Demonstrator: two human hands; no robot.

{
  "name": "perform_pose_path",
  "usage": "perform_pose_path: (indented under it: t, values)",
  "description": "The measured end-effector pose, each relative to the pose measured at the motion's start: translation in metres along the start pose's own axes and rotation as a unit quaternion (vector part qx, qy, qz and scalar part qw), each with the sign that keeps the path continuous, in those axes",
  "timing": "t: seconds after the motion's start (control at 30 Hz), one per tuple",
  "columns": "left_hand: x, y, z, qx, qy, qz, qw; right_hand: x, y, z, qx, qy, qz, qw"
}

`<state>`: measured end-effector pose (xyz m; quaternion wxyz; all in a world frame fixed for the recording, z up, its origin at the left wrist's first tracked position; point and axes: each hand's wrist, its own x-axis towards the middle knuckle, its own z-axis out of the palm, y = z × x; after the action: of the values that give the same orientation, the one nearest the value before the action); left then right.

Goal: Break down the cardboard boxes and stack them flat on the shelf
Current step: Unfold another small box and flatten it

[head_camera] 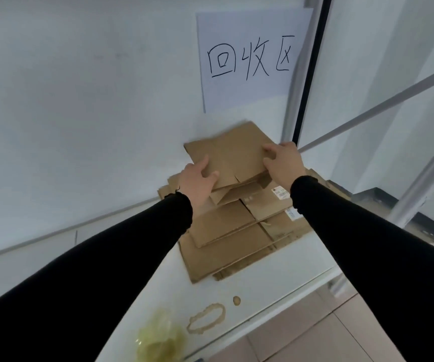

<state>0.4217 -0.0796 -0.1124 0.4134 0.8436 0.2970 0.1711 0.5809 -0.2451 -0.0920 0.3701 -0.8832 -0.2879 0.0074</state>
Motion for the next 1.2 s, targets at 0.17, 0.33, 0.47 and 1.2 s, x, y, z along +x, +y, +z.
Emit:
perform_pose_path:
  t: [0.17,0.33,0.47,1.2]
  values:
    - [0.019,-0.024,0.038,0.155,-0.087,-0.038,0.983,0.017,0.037,0.033,-0.144,-0.093,0.021,0.985]
    - [0.025,-0.047,0.058,0.262,-0.087,-0.034,0.961,0.020,0.068,0.056,-0.249,-0.109,0.025,0.962]
    - [0.032,-0.055,0.061,0.306,-0.107,0.047,0.945,0.017,0.078,0.062,-0.232,-0.079,-0.030,0.969]
    - [-0.009,-0.034,-0.001,0.409,-0.196,0.095,0.886,-0.007,0.028,0.050,-0.300,-0.149,0.019,0.942]
